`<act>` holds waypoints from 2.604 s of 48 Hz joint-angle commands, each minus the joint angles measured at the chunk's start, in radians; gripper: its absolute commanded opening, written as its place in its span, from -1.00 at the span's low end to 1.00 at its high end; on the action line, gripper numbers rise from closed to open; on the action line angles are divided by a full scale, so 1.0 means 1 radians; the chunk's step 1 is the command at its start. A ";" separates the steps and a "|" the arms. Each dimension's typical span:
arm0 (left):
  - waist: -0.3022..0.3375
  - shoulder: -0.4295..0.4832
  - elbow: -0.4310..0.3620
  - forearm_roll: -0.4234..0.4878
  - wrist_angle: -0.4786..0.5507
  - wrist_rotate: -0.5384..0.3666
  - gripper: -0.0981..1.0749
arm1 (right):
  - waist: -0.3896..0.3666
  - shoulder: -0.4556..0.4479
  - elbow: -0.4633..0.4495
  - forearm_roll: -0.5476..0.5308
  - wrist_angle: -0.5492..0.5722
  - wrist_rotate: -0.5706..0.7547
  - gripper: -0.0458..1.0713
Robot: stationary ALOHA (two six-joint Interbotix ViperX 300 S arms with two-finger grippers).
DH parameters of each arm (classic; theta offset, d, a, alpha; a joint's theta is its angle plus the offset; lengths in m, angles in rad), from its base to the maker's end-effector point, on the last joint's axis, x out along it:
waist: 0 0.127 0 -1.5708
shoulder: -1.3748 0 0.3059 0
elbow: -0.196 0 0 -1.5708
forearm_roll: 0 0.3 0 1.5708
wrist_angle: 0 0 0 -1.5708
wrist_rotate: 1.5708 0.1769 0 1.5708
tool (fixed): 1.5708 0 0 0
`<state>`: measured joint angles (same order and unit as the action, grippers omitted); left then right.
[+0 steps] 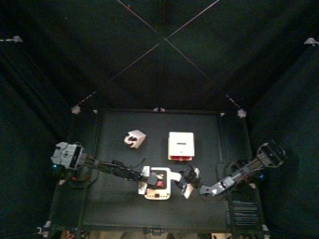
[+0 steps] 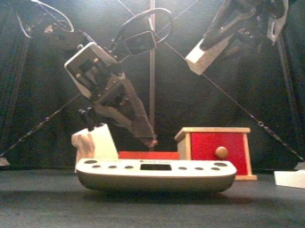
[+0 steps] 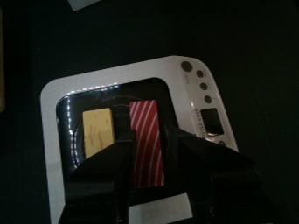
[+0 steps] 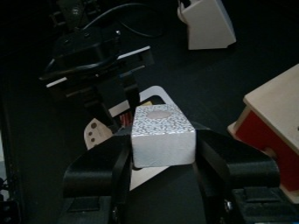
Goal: Put rice left of other rice
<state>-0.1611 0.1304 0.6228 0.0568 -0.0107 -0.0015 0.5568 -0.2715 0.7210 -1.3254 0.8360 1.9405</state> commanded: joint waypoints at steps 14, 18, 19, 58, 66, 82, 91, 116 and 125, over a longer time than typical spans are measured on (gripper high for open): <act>-0.014 -0.067 0.000 0.000 -0.003 0.002 0.42 | 0.000 -0.020 -0.018 0.012 0.003 0.002 -0.01; -0.020 -0.083 0.011 0.000 -0.003 0.000 0.42 | -0.002 -0.020 -0.028 0.017 0.008 0.005 -0.01; -0.021 -0.087 0.012 0.000 -0.003 0.000 0.42 | -0.002 -0.021 -0.031 0.020 0.009 0.006 -0.01; -0.028 -0.270 0.181 -0.044 -0.052 -0.003 0.42 | 0.123 0.003 -0.052 0.106 0.549 0.433 -0.01; -0.028 -0.330 0.235 -0.060 -0.095 -0.003 0.42 | 0.138 0.080 -0.057 0.141 0.583 0.509 -0.01; -0.020 -0.393 0.311 -0.104 -0.178 -0.002 0.42 | 0.146 0.275 -0.137 0.308 0.586 0.532 -0.01; -0.021 -0.391 0.314 -0.112 -0.181 -0.002 0.42 | 0.138 0.359 -0.166 0.419 0.584 0.531 -0.01; -0.021 -0.383 0.318 -0.110 -0.181 -0.002 0.42 | 0.021 0.499 -0.193 0.469 0.440 0.526 -0.01; -0.021 -0.383 0.321 -0.112 -0.181 -0.002 0.42 | -0.005 0.523 -0.193 0.469 0.408 0.526 0.00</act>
<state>-0.1841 -0.2485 0.9526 -0.0522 -0.1825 -0.0046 0.5614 0.2638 0.5415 -0.8514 1.2502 2.4666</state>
